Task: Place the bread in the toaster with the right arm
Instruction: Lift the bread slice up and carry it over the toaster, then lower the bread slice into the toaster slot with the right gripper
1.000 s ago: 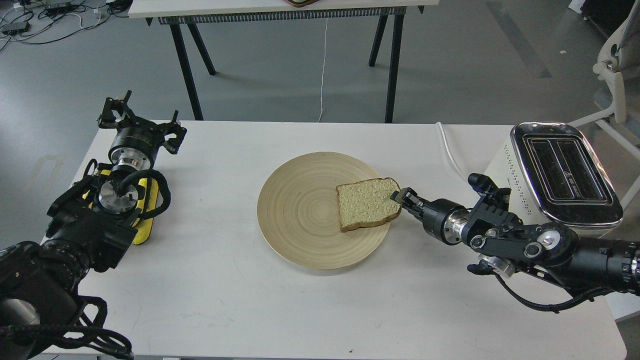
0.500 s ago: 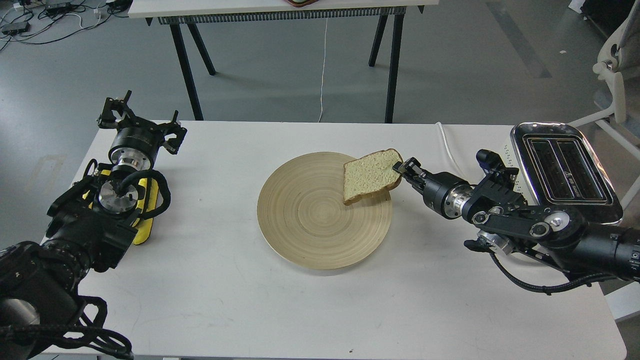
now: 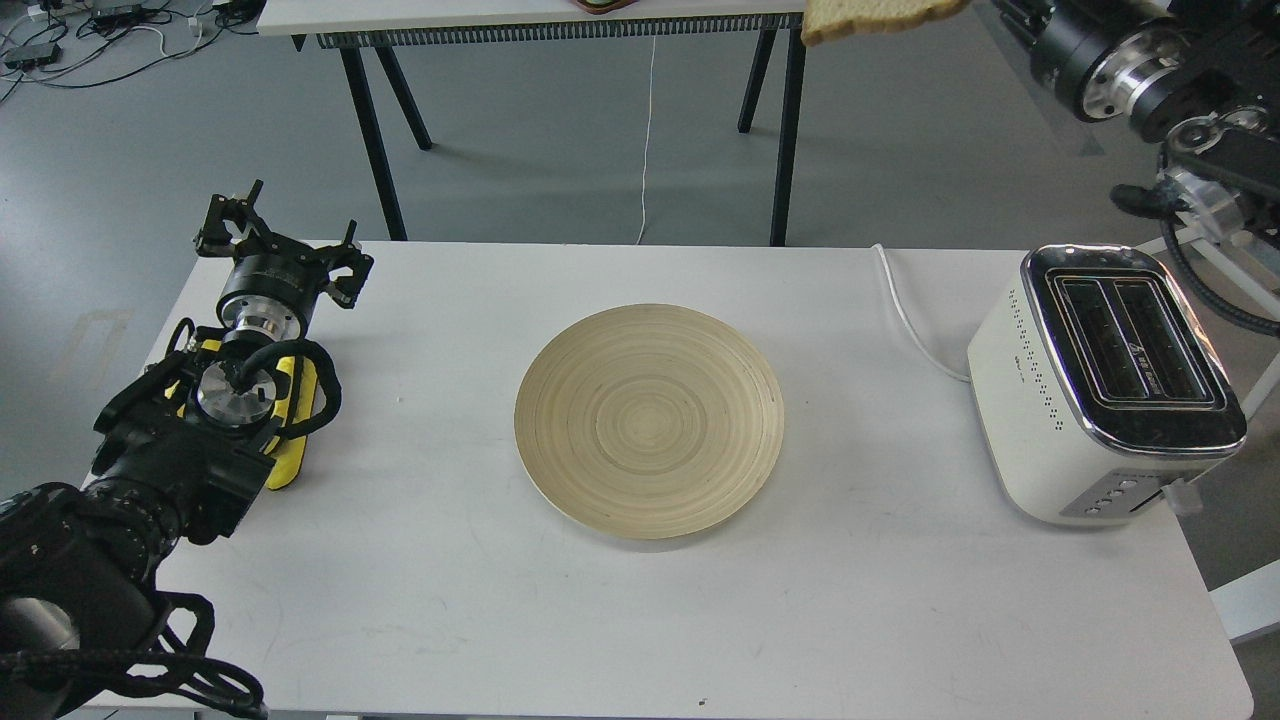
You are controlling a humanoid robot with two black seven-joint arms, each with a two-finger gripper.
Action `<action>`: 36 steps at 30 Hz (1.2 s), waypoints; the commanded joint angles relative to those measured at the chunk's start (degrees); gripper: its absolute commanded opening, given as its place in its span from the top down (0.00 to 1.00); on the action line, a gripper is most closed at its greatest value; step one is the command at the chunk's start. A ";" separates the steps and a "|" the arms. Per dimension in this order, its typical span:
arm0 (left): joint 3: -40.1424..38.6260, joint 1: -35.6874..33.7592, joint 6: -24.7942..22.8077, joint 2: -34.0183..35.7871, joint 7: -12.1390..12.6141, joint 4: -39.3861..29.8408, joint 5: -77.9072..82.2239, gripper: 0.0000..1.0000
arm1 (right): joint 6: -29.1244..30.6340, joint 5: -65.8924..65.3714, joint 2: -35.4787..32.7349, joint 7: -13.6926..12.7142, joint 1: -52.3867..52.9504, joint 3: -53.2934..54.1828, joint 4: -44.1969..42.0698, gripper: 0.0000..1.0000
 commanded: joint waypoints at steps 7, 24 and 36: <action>0.04 0.00 0.00 0.00 0.03 -0.01 -0.01 0.00 | 0.05 -3.78 -9.19 9.04 14.97 -28.96 -0.03 1.00; 0.04 0.00 0.00 0.00 -0.06 -0.01 -0.01 0.00 | 12.88 -3.16 -20.70 14.41 21.57 -48.50 6.82 1.00; 0.04 0.00 0.00 0.00 0.03 -0.01 -0.01 0.00 | 14.02 -6.14 -25.10 14.46 21.57 -52.46 11.83 1.00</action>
